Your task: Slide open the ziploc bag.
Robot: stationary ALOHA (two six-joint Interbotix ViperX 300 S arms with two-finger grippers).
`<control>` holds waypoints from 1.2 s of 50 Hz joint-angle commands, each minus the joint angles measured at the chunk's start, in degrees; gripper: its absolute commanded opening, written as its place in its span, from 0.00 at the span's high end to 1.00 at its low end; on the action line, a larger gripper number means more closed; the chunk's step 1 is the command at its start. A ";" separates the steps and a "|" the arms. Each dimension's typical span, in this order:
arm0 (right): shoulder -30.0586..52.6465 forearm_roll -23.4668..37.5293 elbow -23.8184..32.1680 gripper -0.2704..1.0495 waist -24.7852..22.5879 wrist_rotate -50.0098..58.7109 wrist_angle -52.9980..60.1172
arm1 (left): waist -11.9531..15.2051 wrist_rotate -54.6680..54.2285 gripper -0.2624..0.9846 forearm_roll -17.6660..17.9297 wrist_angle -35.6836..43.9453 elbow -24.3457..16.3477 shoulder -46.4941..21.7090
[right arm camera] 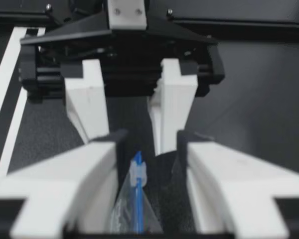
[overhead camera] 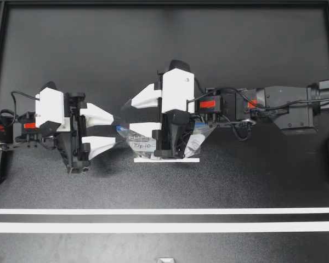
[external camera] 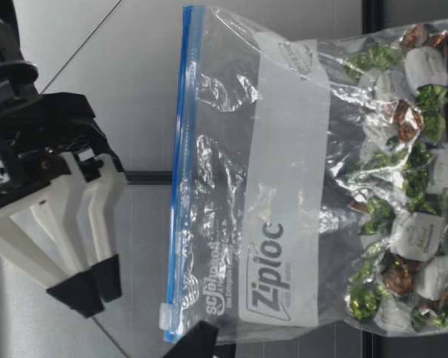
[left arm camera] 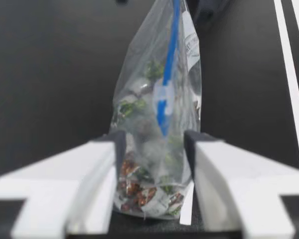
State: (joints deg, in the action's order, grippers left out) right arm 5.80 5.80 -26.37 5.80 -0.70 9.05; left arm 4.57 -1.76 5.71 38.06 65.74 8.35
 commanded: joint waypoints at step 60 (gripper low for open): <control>3.87 0.09 4.57 0.44 -1.23 0.26 -6.33 | -0.09 1.23 0.90 -0.44 1.05 -1.23 -0.70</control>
State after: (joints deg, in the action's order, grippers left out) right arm 10.63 5.80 -23.29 4.75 -0.62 3.08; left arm 4.57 -0.62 5.45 39.02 65.48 7.21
